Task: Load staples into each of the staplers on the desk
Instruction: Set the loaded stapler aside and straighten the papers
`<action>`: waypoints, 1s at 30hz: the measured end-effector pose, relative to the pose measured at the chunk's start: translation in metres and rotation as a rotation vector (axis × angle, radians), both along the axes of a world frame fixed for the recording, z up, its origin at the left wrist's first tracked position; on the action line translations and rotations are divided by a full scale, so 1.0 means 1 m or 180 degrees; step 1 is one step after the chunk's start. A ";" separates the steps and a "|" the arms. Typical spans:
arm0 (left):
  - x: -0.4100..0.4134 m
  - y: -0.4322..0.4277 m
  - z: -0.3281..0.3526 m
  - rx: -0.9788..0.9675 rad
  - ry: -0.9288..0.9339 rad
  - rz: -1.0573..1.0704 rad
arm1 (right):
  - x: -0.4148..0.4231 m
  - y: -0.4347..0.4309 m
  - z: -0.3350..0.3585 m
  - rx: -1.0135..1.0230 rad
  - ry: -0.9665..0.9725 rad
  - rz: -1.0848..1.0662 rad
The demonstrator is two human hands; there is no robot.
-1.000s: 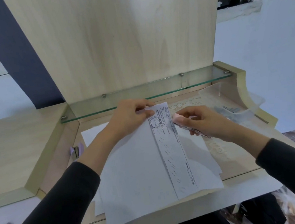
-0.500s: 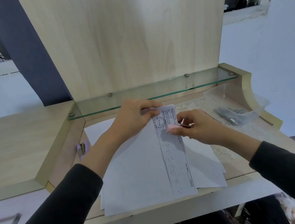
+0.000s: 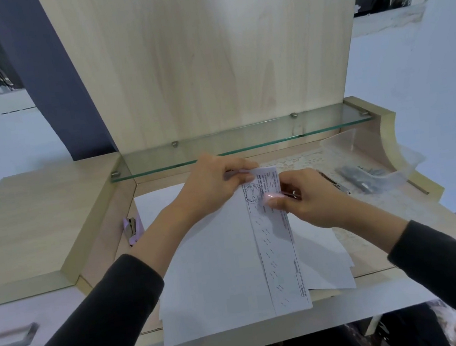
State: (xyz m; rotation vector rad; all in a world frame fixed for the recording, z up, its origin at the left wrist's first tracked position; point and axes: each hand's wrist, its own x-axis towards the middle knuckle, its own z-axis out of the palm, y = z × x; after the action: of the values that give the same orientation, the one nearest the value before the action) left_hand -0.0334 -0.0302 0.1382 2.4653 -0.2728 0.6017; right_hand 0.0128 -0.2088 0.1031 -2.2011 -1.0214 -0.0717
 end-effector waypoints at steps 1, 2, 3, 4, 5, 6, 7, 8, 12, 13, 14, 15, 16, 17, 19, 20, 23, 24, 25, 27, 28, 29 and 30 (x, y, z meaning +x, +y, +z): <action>0.000 0.000 0.000 -0.0011 -0.0003 0.0002 | -0.001 0.001 0.000 0.0005 -0.0050 -0.0017; -0.001 0.000 0.000 -0.0032 -0.0006 -0.0001 | -0.002 0.001 0.000 0.0012 -0.0066 -0.0024; -0.001 0.000 0.000 -0.0046 -0.0005 -0.0003 | -0.001 0.001 -0.001 0.0022 -0.0057 -0.0012; -0.001 0.000 0.001 -0.0049 0.0005 0.0001 | 0.000 0.001 -0.001 0.0032 -0.0030 0.0002; -0.002 0.001 0.002 -0.0047 0.0022 0.0009 | 0.001 0.000 -0.002 0.0046 -0.0003 0.0009; -0.001 0.002 0.002 -0.0041 0.0041 0.0013 | 0.001 0.000 -0.003 0.0047 0.0016 0.0007; -0.001 0.002 0.003 -0.0031 0.0051 0.0009 | 0.002 -0.001 -0.004 0.0050 0.0022 0.0014; -0.001 0.003 0.003 -0.0018 0.0052 0.0002 | 0.003 -0.001 -0.004 0.0054 0.0029 0.0018; 0.000 0.004 0.002 0.0018 0.0046 -0.0003 | 0.003 -0.001 -0.006 0.0104 0.0005 0.0043; 0.000 0.004 0.001 0.0002 0.0052 -0.0005 | 0.003 -0.001 -0.006 0.0132 0.0001 0.0040; -0.001 0.004 0.001 -0.0020 0.0058 -0.0008 | 0.003 -0.001 -0.006 0.0157 0.0007 0.0038; -0.001 0.004 0.000 -0.0028 0.0058 -0.0005 | 0.002 -0.002 -0.006 0.0171 0.0017 0.0037; -0.002 0.005 0.000 -0.0020 0.0048 -0.0003 | 0.002 -0.002 -0.006 0.0166 0.0016 0.0039; -0.002 0.005 0.000 -0.0014 0.0044 0.0003 | 0.002 -0.003 -0.005 0.0158 0.0005 0.0033; -0.003 0.007 0.001 -0.0055 0.0066 0.0012 | 0.000 -0.005 -0.004 0.0160 0.0035 -0.0007; -0.004 0.007 0.001 -0.0076 0.0078 0.0016 | -0.001 -0.006 -0.004 0.0173 0.0072 -0.0016; -0.004 0.009 0.001 -0.0086 0.0067 0.0027 | -0.003 -0.007 -0.004 0.0170 0.0156 0.0003; -0.004 0.009 0.000 -0.0098 0.0067 0.0025 | -0.004 -0.007 -0.004 0.0174 0.0160 0.0025; -0.004 0.008 0.000 -0.0110 0.0072 0.0025 | -0.004 -0.007 -0.005 0.0181 0.0162 0.0042; -0.003 0.008 0.000 -0.0118 0.0062 0.0037 | -0.004 -0.007 -0.006 0.0194 0.0155 0.0048; -0.004 0.008 -0.001 -0.0116 0.0047 0.0040 | -0.004 -0.007 -0.006 0.0202 0.0146 0.0045; -0.004 0.007 -0.001 -0.0117 0.0038 0.0037 | -0.004 -0.007 -0.006 0.0213 0.0144 0.0043; -0.004 0.008 -0.001 -0.0119 0.0039 0.0029 | -0.004 -0.006 -0.006 0.0218 0.0143 0.0051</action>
State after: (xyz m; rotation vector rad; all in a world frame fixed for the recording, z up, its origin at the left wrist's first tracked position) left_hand -0.0372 -0.0226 0.1371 2.4349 -0.2434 0.5903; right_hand 0.0087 -0.2153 0.0973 -2.1230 -0.9973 -0.0492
